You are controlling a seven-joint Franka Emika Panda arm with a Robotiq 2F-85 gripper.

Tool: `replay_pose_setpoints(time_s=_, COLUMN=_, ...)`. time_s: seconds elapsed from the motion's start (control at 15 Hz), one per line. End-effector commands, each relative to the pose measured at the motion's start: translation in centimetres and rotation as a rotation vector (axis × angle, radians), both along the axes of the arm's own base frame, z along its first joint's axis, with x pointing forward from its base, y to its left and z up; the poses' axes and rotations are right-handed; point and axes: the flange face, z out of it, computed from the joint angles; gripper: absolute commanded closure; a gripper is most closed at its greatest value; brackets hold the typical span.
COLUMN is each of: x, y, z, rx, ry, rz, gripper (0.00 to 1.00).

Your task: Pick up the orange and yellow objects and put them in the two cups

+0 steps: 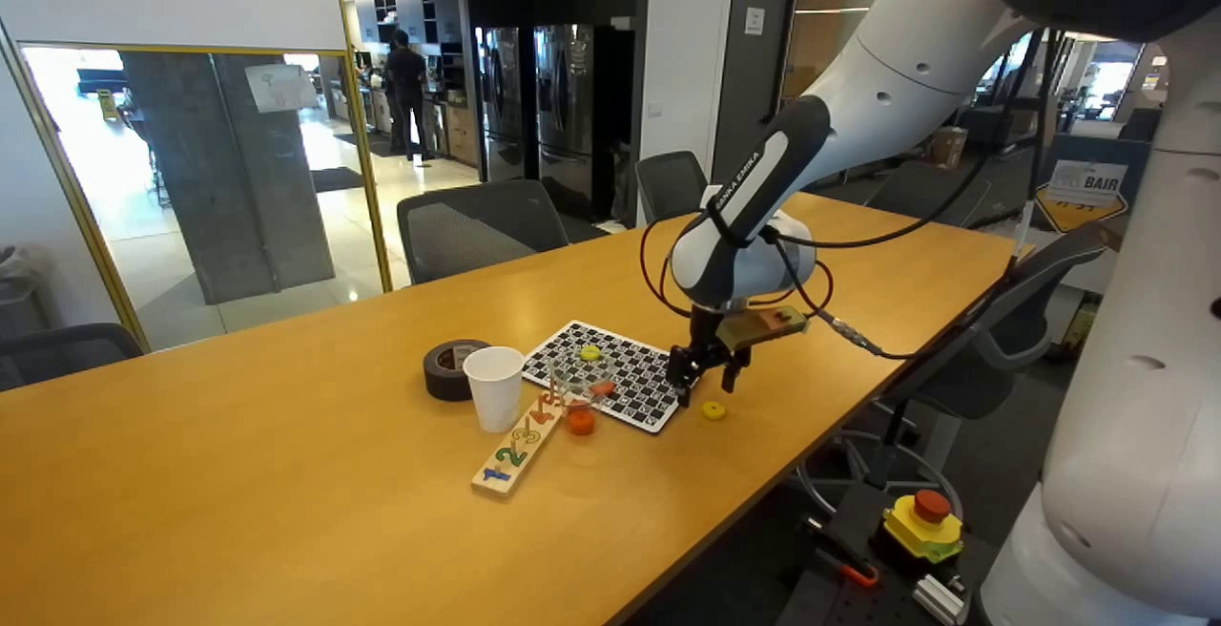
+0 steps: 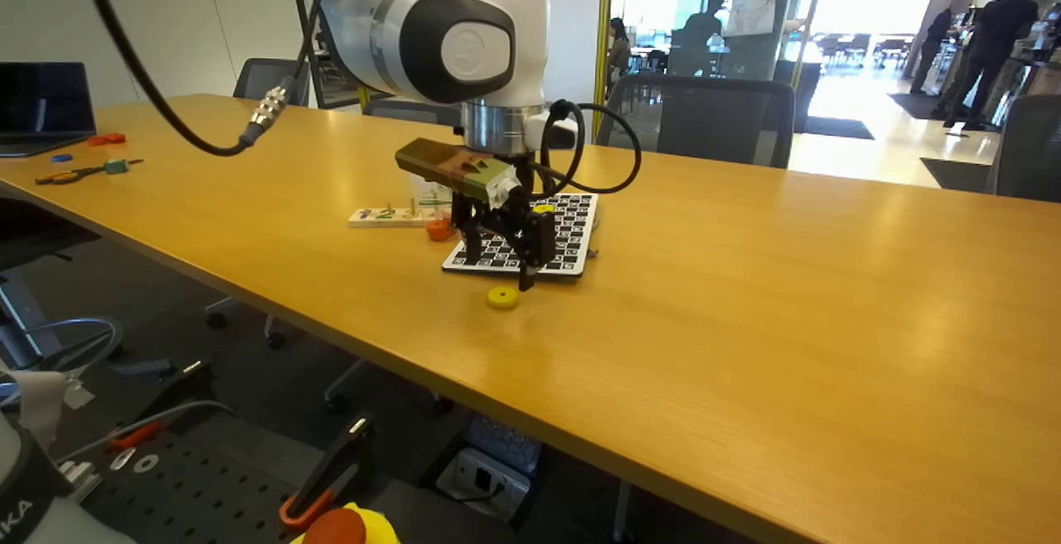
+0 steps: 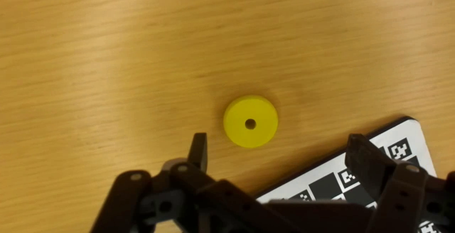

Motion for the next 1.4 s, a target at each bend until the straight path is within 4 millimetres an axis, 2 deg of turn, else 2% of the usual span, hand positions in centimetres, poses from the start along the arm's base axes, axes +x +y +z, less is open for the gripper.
replay_pose_setpoints(time_s=0.0, x=1.5, y=-1.0, z=-1.0, rx=0.010, ry=-0.011, rz=-0.006, gripper=0.00)
replay_pose_setpoints(time_s=0.6, x=0.8, y=-1.5, z=-1.3, rx=0.001, ry=0.020, rz=-0.021, gripper=0.00)
replay_pose_setpoints(time_s=1.07, x=-4.1, y=0.3, z=-1.6, rx=0.013, ry=0.056, rz=-0.018, gripper=0.00)
replay_pose_setpoints(time_s=1.33, x=-5.1, y=0.4, z=-1.2, rx=0.018, ry=0.039, rz=-0.030, gripper=0.00)
